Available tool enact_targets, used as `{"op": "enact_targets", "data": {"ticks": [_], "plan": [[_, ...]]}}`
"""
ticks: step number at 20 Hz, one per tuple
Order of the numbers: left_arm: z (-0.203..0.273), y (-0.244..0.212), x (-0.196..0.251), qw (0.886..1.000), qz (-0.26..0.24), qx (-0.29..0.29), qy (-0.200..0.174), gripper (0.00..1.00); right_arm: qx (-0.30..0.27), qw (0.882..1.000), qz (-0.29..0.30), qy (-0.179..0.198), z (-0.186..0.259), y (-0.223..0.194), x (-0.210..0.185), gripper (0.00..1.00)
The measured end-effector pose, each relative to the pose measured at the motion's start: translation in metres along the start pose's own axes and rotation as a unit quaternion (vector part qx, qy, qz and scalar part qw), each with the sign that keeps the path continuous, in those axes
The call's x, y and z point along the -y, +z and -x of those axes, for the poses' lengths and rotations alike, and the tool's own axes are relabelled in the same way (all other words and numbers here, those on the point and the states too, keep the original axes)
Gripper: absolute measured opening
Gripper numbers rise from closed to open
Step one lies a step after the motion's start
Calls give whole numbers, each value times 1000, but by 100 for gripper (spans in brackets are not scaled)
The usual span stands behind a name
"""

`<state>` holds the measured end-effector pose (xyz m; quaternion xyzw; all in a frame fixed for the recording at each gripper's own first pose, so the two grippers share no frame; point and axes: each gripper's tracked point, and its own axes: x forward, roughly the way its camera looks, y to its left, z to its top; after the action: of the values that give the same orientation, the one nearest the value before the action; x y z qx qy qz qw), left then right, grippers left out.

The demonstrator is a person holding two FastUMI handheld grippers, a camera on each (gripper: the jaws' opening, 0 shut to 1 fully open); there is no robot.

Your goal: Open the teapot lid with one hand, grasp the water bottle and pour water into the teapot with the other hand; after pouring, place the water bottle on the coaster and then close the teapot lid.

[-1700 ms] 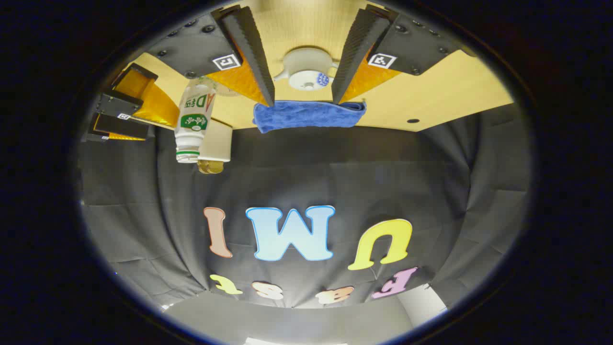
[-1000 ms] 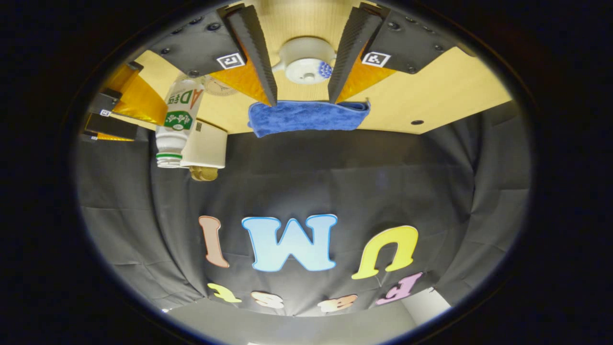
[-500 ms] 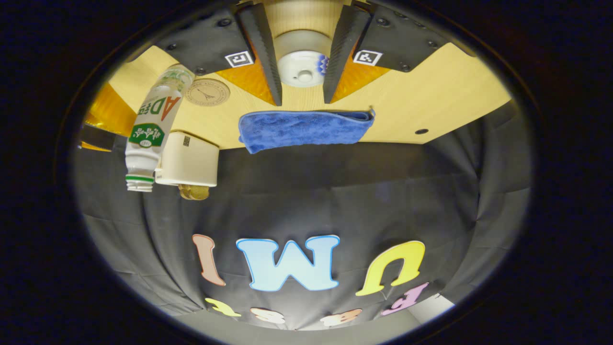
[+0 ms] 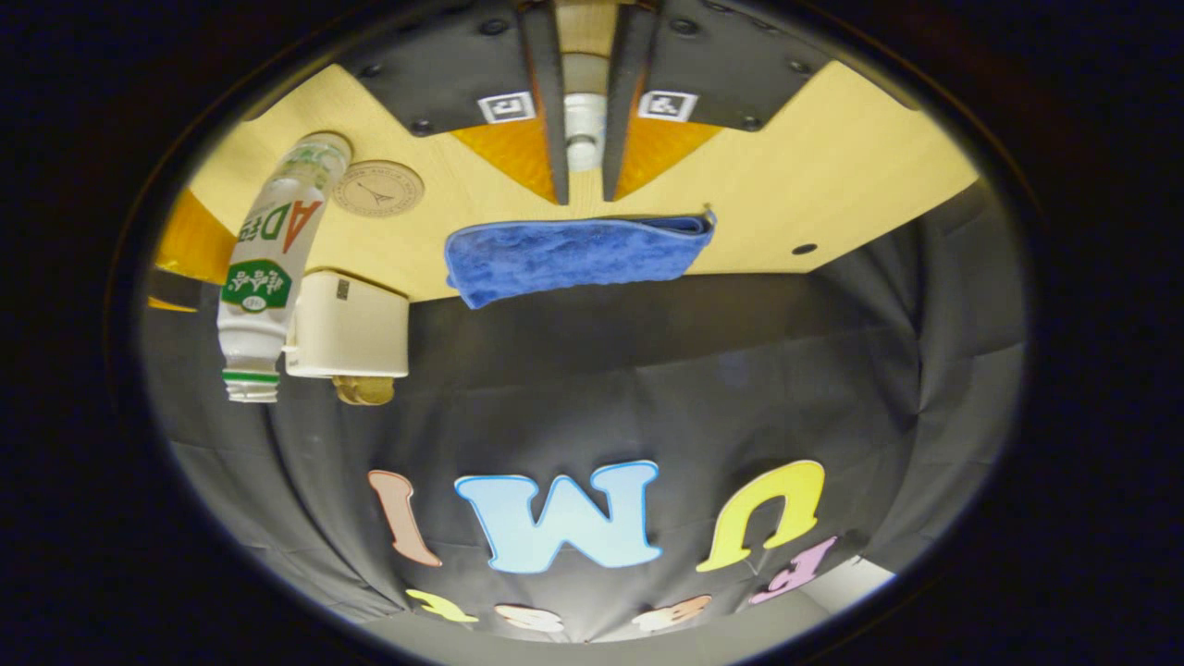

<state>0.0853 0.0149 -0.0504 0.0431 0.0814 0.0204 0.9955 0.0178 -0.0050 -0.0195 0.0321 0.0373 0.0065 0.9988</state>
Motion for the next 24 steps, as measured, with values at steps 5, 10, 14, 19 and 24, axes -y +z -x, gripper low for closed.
{"op": "enact_targets", "data": {"ticks": [5,10,14,19,24], "plan": [[0,1,1,1000,3,1,-7,21,-1,1000,-1,-3,0,0,3,98],[7,19,-1,999,24,25,-18,19,-8,1000,-11,9,-1,-5,0,98],[10,41,-14,998,37,54,-18,19,-18,999,-26,18,-7,-11,-4,98],[8,47,-62,997,43,68,12,19,-27,999,-32,21,-14,-17,-8,98],[8,43,-108,996,49,67,35,19,-40,999,-20,17,-25,-24,-13,98]]}}
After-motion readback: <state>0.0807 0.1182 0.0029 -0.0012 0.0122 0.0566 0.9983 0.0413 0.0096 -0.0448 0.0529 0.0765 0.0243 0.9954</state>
